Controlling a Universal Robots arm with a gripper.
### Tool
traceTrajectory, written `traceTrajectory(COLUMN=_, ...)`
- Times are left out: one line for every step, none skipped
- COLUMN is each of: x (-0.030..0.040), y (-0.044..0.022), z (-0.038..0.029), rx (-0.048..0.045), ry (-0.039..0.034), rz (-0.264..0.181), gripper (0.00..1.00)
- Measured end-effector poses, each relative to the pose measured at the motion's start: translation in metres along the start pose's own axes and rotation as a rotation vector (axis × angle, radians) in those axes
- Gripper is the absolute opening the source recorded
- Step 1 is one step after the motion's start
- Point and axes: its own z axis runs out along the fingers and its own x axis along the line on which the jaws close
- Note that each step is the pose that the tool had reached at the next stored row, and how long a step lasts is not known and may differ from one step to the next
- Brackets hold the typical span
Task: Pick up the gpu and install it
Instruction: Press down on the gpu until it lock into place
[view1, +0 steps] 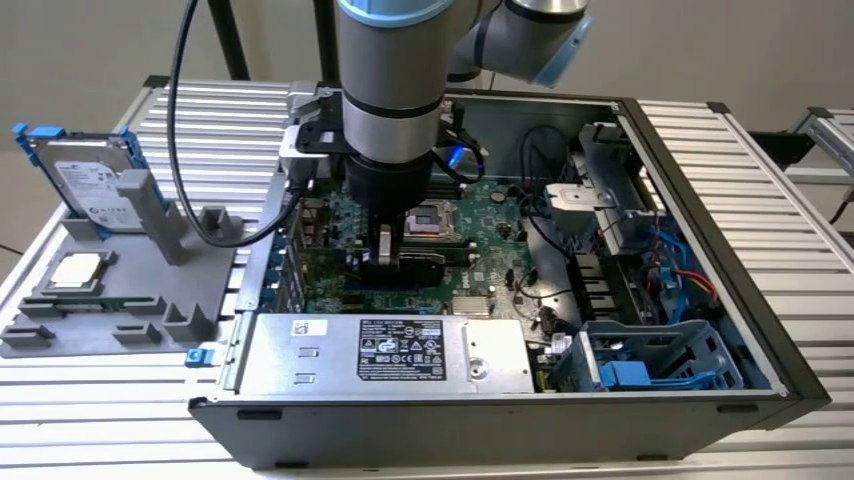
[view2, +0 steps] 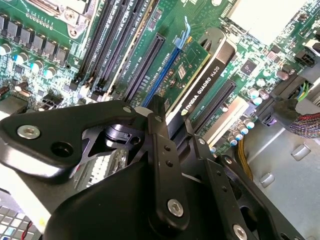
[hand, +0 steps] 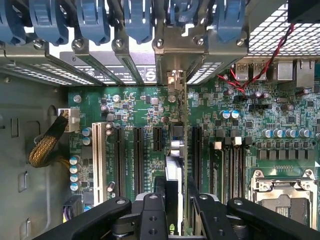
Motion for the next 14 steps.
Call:
traceTrajectory(x=0.0000, y=0.0000, z=0.0001, rx=0.0000, ry=0.0000, rz=0.000, gripper=0.00)
traceTrajectory(x=0.0000, y=0.0000, z=0.0002, rx=-0.0001, ry=0.0001, rz=0.000, gripper=0.00)
traceTrajectory(x=0.0000, y=0.0000, z=0.0004, rx=-0.0001, ry=0.0001, rz=0.000, gripper=0.00)
traceTrajectory(x=0.0000, y=0.0000, z=0.0007, rx=0.0000, ry=0.0000, rz=0.000, gripper=0.00)
traceTrajectory(x=0.0000, y=0.0000, z=0.0011, rx=0.0000, ry=-0.0001, rz=0.000, gripper=0.00)
traceTrajectory(x=0.0000, y=0.0000, z=0.0015, rx=0.0000, ry=-0.0001, rz=0.000, gripper=0.00)
traceTrajectory(x=0.0000, y=-0.0001, z=0.0020, rx=0.0000, ry=0.0000, rz=0.000, gripper=0.00)
traceTrajectory(x=0.0000, y=0.0000, z=0.0024, rx=-0.0001, ry=0.0002, rz=0.000, gripper=0.00)
traceTrajectory(x=0.0001, y=0.0000, z=0.0027, rx=-0.0002, ry=0.0003, rz=0.000, gripper=0.00)
traceTrajectory(x=0.0001, y=0.0000, z=0.0028, rx=-0.0002, ry=0.0004, rz=0.000, gripper=0.00)
traceTrajectory(x=0.0001, y=0.0000, z=0.0029, rx=-0.0003, ry=0.0004, rz=0.000, gripper=0.00)
traceTrajectory(x=0.0001, y=-0.0001, z=0.0033, rx=-0.0001, ry=0.0002, rz=0.000, gripper=0.00)
traceTrajectory(x=0.0001, y=-0.0001, z=0.0036, rx=-0.0001, ry=0.0002, rz=0.000, gripper=0.00)
traceTrajectory(x=0.0001, y=0.0000, z=0.0038, rx=-0.0001, ry=0.0003, rz=0.000, gripper=0.00)
